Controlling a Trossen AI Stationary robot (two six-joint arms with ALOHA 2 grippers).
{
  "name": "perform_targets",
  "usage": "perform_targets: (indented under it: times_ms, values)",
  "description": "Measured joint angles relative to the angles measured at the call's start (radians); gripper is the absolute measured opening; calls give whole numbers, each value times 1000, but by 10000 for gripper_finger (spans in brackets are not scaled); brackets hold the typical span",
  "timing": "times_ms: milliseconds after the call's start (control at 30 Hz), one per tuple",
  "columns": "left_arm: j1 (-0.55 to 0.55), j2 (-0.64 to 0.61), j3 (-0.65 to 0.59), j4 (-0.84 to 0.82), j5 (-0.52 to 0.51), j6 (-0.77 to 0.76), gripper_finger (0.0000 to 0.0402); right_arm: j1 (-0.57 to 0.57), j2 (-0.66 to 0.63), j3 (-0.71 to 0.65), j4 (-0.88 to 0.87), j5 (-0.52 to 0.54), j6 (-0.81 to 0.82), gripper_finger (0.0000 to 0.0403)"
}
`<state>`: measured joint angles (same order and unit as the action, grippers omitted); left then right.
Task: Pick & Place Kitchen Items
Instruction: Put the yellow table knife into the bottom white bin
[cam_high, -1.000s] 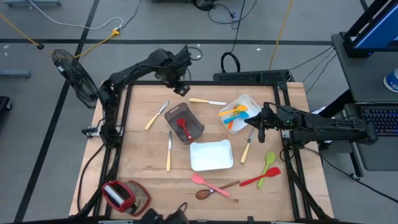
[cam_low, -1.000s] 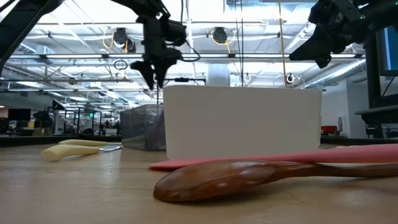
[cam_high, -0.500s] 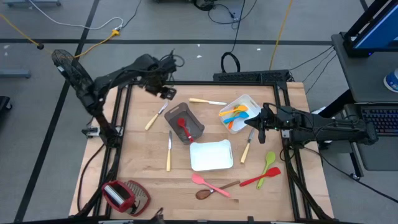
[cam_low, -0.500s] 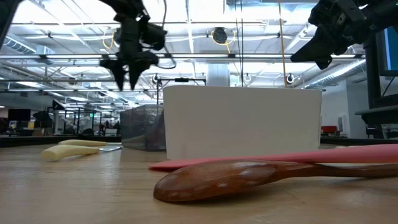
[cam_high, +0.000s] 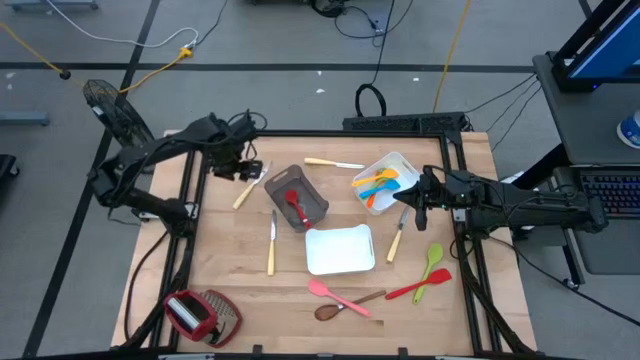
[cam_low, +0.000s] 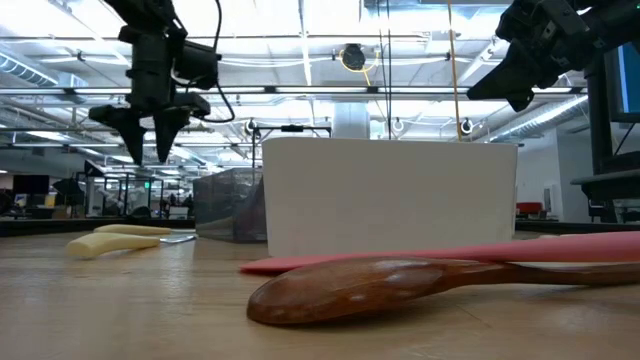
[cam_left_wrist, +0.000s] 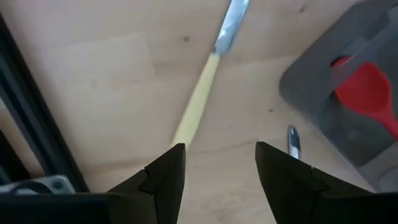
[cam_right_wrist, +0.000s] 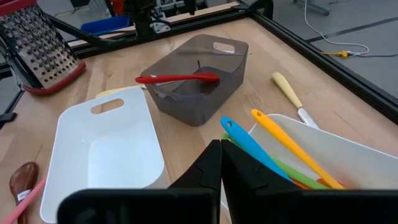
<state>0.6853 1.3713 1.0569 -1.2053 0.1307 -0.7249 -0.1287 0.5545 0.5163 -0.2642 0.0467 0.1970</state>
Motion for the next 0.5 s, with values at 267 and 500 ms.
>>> perform_targets:
  times_ms: [267, 500]
  values:
    - [-42, 0, -43, 76, 24, -124, 198, 0, 0, 0, 2, 0, 0, 1]
    - [-47, 0, -43, 106, 16, -203, 198, 0, 0, 0, 2, 0, 0, 1]
